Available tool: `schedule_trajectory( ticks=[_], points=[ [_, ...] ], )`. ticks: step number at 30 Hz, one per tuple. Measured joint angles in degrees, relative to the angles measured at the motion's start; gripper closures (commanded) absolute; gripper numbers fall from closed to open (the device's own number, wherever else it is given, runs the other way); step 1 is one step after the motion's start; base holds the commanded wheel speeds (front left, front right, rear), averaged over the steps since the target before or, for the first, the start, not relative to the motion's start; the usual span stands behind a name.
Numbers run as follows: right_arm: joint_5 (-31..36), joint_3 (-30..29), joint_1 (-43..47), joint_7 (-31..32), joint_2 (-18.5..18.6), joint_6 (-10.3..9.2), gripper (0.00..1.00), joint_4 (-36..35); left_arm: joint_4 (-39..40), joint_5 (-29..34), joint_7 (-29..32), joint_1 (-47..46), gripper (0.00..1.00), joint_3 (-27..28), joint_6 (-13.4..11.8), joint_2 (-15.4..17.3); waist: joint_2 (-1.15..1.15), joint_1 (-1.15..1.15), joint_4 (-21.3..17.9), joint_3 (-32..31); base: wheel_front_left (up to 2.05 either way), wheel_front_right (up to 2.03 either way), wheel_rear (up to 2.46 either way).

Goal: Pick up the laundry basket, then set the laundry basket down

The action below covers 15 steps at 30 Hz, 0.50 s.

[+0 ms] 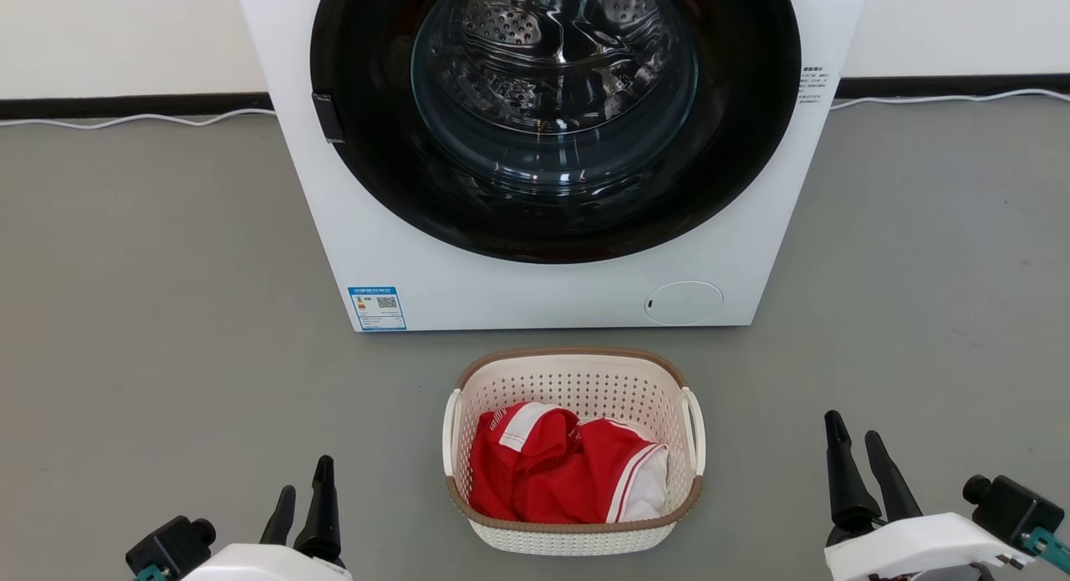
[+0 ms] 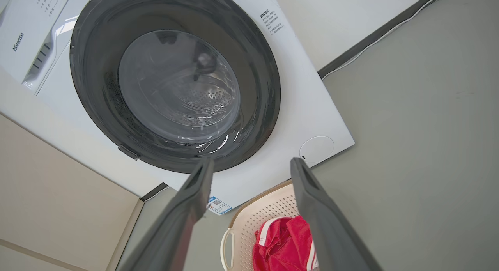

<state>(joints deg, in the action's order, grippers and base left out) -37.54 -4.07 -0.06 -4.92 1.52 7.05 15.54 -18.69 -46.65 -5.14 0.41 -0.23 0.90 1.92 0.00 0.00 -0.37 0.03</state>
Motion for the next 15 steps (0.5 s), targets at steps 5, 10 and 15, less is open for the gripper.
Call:
schedule_trajectory(
  ticks=[5,10,15],
  points=[
    [3.8,0.0,0.0,-0.8,0.0,0.00,0.00,0.0,0.0,3.4,-1.0,0.0,0.00,0.0,-0.5,0.0,0.00,0.00,-0.1,0.1,0.00,0.00,0.00],
    [7.6,0.0,0.0,-1.7,0.1,0.00,0.00,0.0,0.0,6.6,-1.7,0.0,0.00,0.0,-0.9,0.0,0.00,0.00,-0.2,0.1,0.00,0.00,0.00],
    [12.2,0.0,0.0,-2.8,0.2,0.01,0.00,0.0,0.0,10.6,-2.7,0.0,0.00,0.0,-1.4,0.1,0.00,0.00,-0.3,0.1,0.00,0.00,0.00]
  ],
)
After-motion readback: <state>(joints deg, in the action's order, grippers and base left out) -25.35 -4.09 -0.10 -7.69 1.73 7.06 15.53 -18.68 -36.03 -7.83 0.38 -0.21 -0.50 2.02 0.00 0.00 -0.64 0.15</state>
